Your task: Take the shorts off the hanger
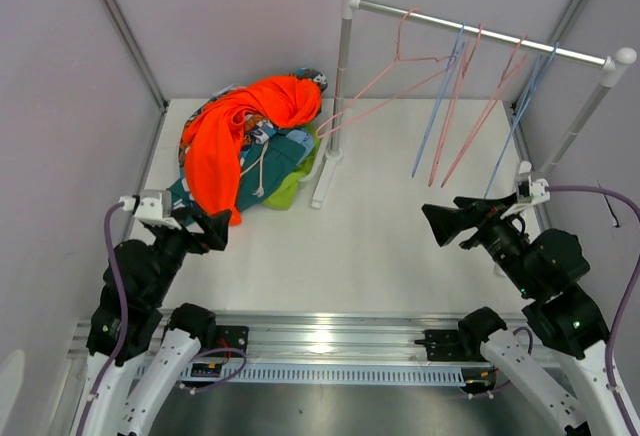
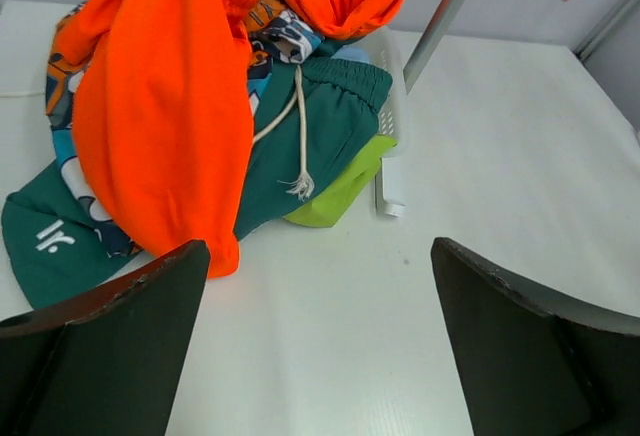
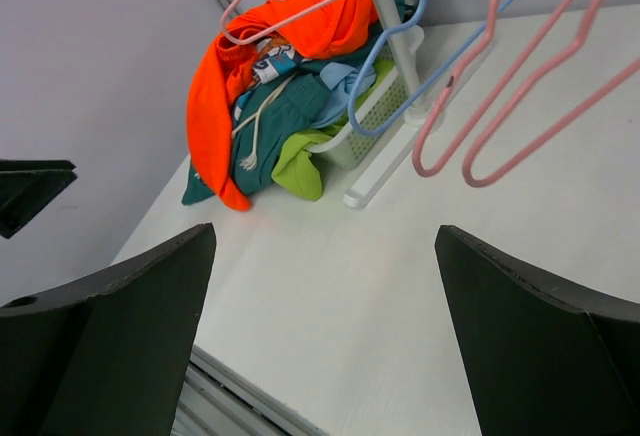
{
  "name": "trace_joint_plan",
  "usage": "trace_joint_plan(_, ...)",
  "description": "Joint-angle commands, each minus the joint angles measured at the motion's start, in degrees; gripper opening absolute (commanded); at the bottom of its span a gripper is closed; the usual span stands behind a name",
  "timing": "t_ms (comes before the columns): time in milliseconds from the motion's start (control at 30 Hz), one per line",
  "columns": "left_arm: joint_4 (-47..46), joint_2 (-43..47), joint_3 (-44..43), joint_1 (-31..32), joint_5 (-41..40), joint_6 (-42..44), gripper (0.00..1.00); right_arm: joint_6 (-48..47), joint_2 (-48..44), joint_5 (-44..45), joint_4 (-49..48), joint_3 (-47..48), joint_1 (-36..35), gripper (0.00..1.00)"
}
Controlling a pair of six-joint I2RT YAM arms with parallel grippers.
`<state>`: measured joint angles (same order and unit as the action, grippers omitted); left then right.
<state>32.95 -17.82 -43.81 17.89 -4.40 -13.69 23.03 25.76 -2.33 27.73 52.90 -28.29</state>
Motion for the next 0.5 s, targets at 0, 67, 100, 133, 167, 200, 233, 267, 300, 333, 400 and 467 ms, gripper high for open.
trace_joint_plan(0,1.15,4.63,-0.75,0.48,-2.89,-1.16,0.99,-2.11,-4.48,2.24,0.84,-2.1,-0.18,0.99)
trace_joint_plan(67,0.72,4.73,-0.22,0.48,-2.98,-0.9,0.99,-2.02,-8.61,4.17,0.31,-5.35,-0.18,0.99)
trace_joint_plan(100,0.45,4.55,0.21,0.48,-3.07,-0.9,0.99,-2.02,-9.84,4.52,0.14,-6.4,-0.18,1.0)
trace_joint_plan(133,0.62,3.33,0.31,0.48,-2.81,-0.72,0.99,-2.11,-11.07,4.7,0.14,-7.19,-0.18,0.99)
trace_joint_plan(167,0.8,2.71,-0.04,0.48,-2.89,-0.72,0.99,-2.28,-12.99,5.4,0.31,-8.68,-0.27,0.99)
trace_joint_plan(200,1.06,2.1,0.04,0.48,-3.15,-0.72,0.99,-2.28,-13.8,6.19,0.75,-9.3,-0.27,0.99)
trace_joint_plan(233,0.89,1.4,0.13,0.57,-3.42,-0.89,0.99,-1.85,-14.24,7.06,0.66,-9.75,-0.18,0.99)
trace_joint_plan(267,0.98,1.13,0.04,0.48,-3.51,-0.9,0.99,-1.84,-14.59,6.99,0.23,-10.19,-0.18,0.99)
trace_joint_plan(300,0.8,1.04,0.04,0.48,-3.59,-0.9,0.99,-2.11,-14.25,7.07,-0.39,-10.54,-0.18,0.99)
trace_joint_plan(333,0.71,1.04,0.22,0.48,-3.59,-0.9,0.99,-2.02,-13.81,7.77,-0.13,-10.28,-0.18,0.99)
trace_joint_plan(400,0.8,1.04,0.4,0.48,-3.77,-0.98,0.99,-2.02,-11.27,9.36,1.97,-8.01,-0.18,0.99)
trace_joint_plan(467,0.8,0.78,0.48,0.48,-4.03,-1.07,0.99,-2.28,-10.12,8.58,2.86,-6.77,-0.18,0.99)
